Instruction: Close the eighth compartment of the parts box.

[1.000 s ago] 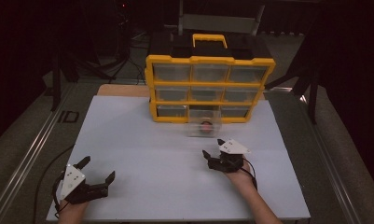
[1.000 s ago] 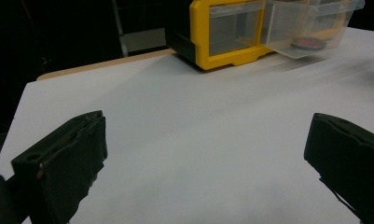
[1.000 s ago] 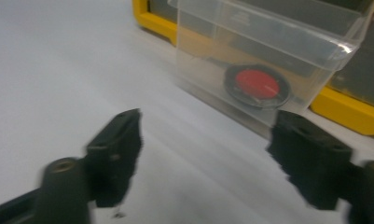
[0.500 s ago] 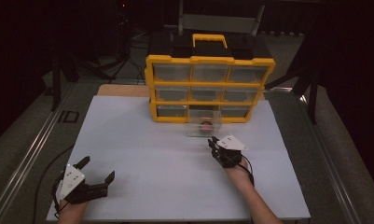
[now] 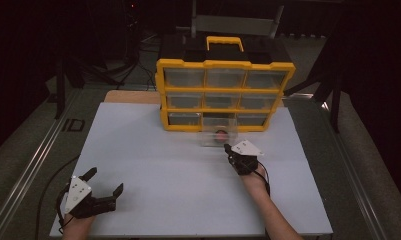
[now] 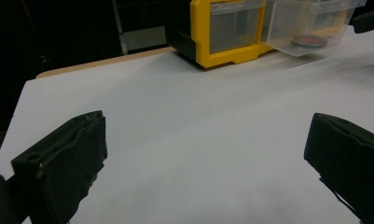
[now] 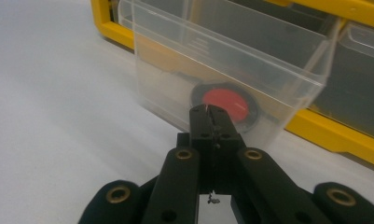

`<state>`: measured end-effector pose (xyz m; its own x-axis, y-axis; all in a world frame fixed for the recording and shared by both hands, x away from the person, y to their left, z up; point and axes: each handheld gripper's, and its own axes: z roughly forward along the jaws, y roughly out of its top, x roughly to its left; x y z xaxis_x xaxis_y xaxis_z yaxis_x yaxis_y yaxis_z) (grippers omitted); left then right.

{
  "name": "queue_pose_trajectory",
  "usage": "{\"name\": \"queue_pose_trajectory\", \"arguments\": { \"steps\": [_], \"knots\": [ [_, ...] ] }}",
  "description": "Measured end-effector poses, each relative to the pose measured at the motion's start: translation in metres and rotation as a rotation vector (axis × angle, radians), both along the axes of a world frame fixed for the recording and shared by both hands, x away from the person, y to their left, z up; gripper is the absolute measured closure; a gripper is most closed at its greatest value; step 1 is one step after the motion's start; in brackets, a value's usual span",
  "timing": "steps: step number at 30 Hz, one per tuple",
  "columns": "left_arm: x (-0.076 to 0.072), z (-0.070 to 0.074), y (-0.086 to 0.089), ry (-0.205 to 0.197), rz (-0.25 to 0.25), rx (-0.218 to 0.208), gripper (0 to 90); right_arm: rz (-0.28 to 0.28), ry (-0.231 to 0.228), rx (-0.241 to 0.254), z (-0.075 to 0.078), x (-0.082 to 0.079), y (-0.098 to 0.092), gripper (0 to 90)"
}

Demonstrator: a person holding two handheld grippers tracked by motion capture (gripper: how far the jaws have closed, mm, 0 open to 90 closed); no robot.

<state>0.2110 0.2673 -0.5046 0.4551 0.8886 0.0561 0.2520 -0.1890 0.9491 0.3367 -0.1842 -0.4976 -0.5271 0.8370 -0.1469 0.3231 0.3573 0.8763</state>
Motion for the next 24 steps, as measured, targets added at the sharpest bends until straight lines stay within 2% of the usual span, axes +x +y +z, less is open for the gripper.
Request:
{"name": "queue_pose_trajectory", "arguments": {
  "steps": [10, 18, 24],
  "knots": [
    [0.000, 0.000, 0.000, 0.002, -0.001, 0.001, 0.4, -0.022, 0.018, -0.015, -0.005, 0.009, 0.004, 90.0],
    [0.000, 0.000, 0.000, 0.002, -0.001, 0.000, 0.4, -0.068, 0.016, -0.018, -0.007, 0.017, -0.001, 90.0],
    [0.000, 0.000, 0.000, 0.001, -0.001, 0.000, 0.4, -0.077, 0.024, -0.023, -0.008, 0.021, -0.002, 90.0]
  ]
}}
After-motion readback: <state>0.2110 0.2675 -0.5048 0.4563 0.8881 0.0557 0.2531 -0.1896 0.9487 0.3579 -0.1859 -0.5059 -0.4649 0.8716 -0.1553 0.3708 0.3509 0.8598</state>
